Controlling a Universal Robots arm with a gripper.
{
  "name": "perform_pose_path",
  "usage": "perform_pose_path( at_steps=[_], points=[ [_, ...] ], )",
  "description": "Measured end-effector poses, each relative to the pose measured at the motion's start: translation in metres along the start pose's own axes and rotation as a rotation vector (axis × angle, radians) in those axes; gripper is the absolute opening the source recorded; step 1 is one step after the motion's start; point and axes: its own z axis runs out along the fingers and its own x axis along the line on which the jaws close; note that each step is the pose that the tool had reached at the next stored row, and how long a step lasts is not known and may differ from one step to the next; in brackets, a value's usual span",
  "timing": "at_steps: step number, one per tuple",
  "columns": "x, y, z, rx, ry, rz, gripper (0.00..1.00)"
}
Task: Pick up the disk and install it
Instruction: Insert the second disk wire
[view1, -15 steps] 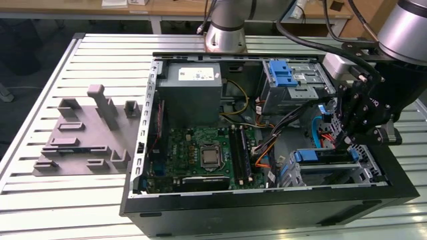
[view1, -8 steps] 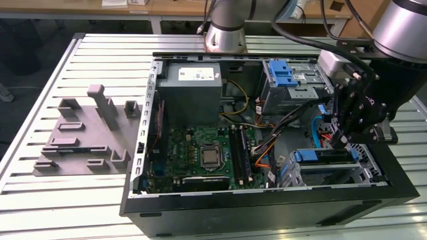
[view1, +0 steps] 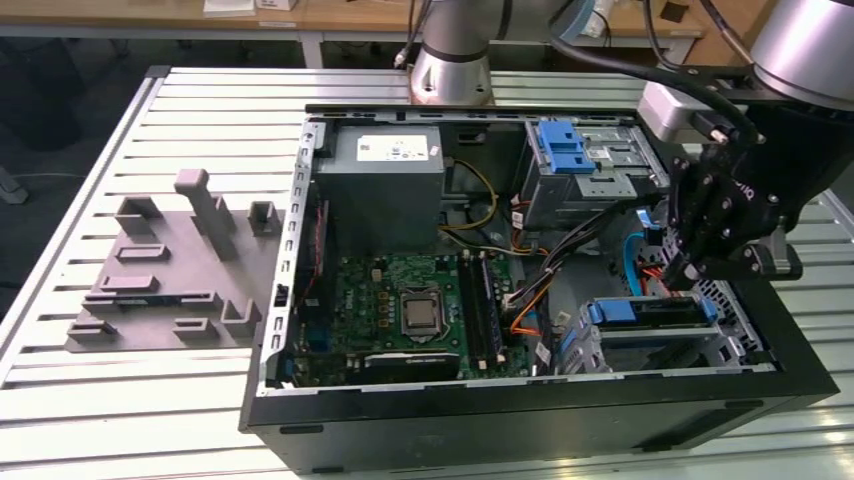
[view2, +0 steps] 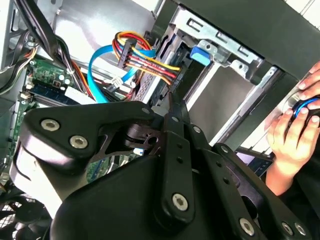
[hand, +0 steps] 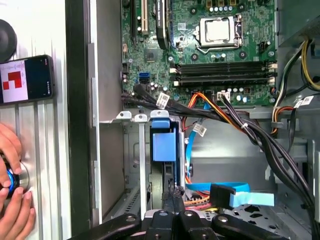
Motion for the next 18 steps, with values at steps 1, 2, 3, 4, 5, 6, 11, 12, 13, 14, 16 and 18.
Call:
perform_pose_path(
  at_steps=[1,2,3,4,5,6,11,12,13,14,16,18],
  points=[
    [0.0001,0.0016,0.0,0.0,-0.0005,0.0,0.11],
    [0.0002,0.0034,0.0001,0.0,-0.0011,0.0,0.11],
    [0.0004,0.0046,-0.0005,0.0,-0.0011,0.0,0.11],
    [0.0005,0.0051,-0.0015,0.0,-0.0012,0.0,0.11],
    [0.0007,0.0055,-0.0032,0.0,-0.0014,0.0,0.11],
    [0.0009,0.0059,-0.0055,0.0,-0.0013,0.0,0.11],
    [0.0021,0.0075,-0.0157,0.0,-0.0016,0.0,0.11],
    [0.0021,0.008,-0.0155,0.0,-0.0019,0.0,0.11],
    [0.0022,0.0088,-0.0156,0.0,-0.0018,0.0,0.11],
    [0.0022,0.01,-0.0158,0.0,-0.0014,0.0,0.11],
    [0.0024,0.0133,-0.0157,0.0,-0.0015,0.0,0.11],
    [0.0026,0.0154,-0.0157,0.0,-0.0016,0.0,0.11]
  ],
)
